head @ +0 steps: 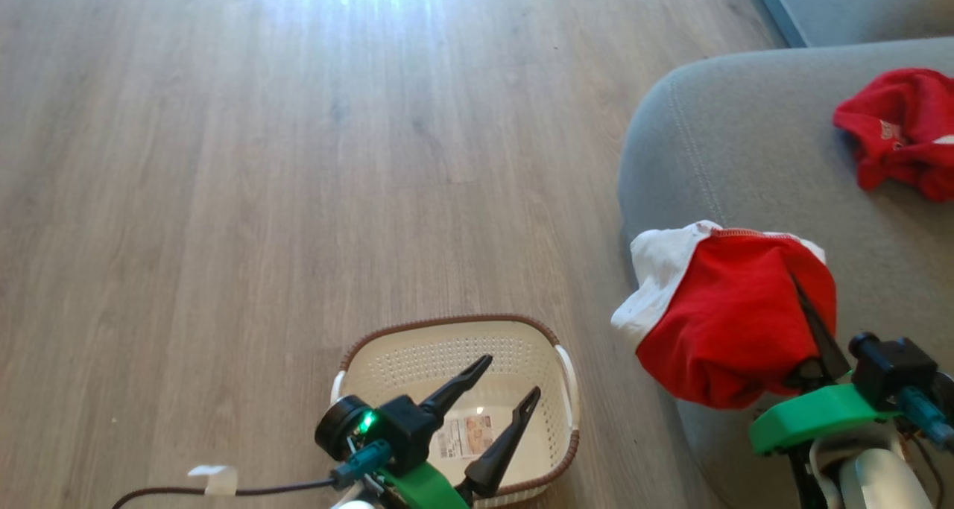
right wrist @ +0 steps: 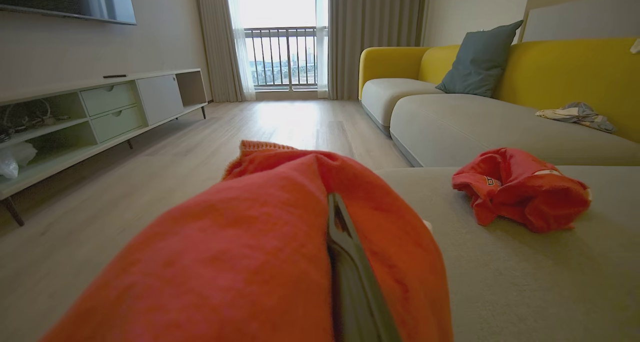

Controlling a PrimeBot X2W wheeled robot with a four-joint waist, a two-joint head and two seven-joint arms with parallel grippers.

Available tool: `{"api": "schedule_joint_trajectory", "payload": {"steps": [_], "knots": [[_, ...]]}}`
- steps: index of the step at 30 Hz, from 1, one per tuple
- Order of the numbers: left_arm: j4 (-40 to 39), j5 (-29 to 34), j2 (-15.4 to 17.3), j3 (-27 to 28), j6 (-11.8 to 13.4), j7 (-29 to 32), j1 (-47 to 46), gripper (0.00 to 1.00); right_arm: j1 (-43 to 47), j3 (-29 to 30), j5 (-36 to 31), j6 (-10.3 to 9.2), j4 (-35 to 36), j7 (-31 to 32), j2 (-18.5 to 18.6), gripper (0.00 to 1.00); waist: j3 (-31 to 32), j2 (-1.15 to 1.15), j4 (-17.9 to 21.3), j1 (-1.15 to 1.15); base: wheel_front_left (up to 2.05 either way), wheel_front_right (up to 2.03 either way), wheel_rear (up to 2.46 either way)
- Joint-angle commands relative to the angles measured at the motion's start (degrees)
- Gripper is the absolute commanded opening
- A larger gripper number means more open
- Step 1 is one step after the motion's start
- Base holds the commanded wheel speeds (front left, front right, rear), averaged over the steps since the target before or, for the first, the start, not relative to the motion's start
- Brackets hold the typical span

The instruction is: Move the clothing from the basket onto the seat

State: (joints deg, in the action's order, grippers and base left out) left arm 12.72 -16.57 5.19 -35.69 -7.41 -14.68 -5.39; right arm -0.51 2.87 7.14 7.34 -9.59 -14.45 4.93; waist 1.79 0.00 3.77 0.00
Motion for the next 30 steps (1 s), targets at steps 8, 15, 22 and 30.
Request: {"api": "schedule_joint_trajectory", "payload": {"steps": [8, 15, 22, 30], "knots": [[-2.5, 0.7, -0.7, 2.0, -0.1, -0.3, -3.0, 1.0, -3.4, -0.2, -0.5, 0.14, 5.1, -0.5, 1.2, 0.0, -2.6, 0.0, 5.2, 0.0, 0.0, 0.0, 0.0], [-2.9, 1.1, -0.9, 0.9, -0.1, -0.3, -4.5, 1.0, -4.1, 0.6, -0.8, 0.14, 6.8, -0.5, 0.9, 0.0, -5.0, 0.0, 11.5, 0.0, 0.0, 0.0, 0.0], [-3.3, 2.0, -0.5, -0.4, -0.1, -0.3, -6.2, 1.0, -4.1, 2.1, -1.2, 0.14, 7.5, -0.5, 0.2, 0.0, -6.6, 0.0, 17.3, 0.0, 0.0, 0.0, 0.0], [-3.8, 3.1, -0.4, -2.0, -0.1, -0.3, -7.0, 1.0, -3.3, 5.5, -1.8, 0.14, 7.7, -0.5, -1.3, 0.0, -7.5, 0.0, 22.1, 0.0, 0.0, 0.0, 0.0]]}}
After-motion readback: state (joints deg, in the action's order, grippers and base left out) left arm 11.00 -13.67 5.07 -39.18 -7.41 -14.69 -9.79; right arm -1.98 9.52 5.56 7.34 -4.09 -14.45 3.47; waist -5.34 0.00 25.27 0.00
